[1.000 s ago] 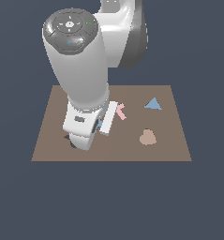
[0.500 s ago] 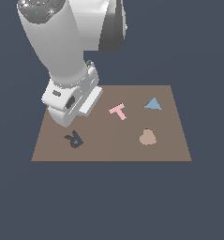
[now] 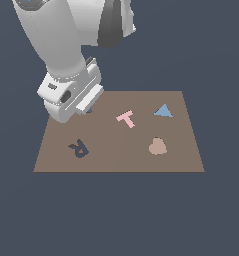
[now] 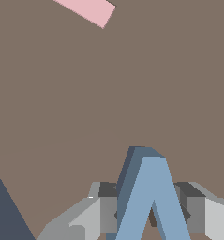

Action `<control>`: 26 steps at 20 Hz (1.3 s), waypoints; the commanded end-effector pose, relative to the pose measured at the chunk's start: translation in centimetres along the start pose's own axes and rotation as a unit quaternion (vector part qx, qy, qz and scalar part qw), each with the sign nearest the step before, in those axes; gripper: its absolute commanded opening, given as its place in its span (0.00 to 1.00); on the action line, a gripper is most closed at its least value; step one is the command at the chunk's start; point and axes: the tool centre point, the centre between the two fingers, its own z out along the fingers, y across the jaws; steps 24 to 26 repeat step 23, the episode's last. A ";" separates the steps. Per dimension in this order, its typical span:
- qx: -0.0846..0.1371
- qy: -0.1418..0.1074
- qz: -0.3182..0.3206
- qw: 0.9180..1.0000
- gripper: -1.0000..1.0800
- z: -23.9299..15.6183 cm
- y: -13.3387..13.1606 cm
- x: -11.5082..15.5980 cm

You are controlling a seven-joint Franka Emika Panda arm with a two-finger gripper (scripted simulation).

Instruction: Insert a designated object into the corresponding slot on a board.

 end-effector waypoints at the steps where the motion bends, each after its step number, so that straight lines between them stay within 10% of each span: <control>1: 0.000 0.000 0.003 1.000 0.00 0.0 -0.2 -0.3; 13: 0.000 0.000 0.002 1.000 0.00 1.0 -0.2 -0.2; 14: 0.000 0.000 0.002 1.000 0.96 1.0 -0.2 -0.2; 26: 0.000 0.000 0.002 1.000 0.96 1.0 -0.2 -0.2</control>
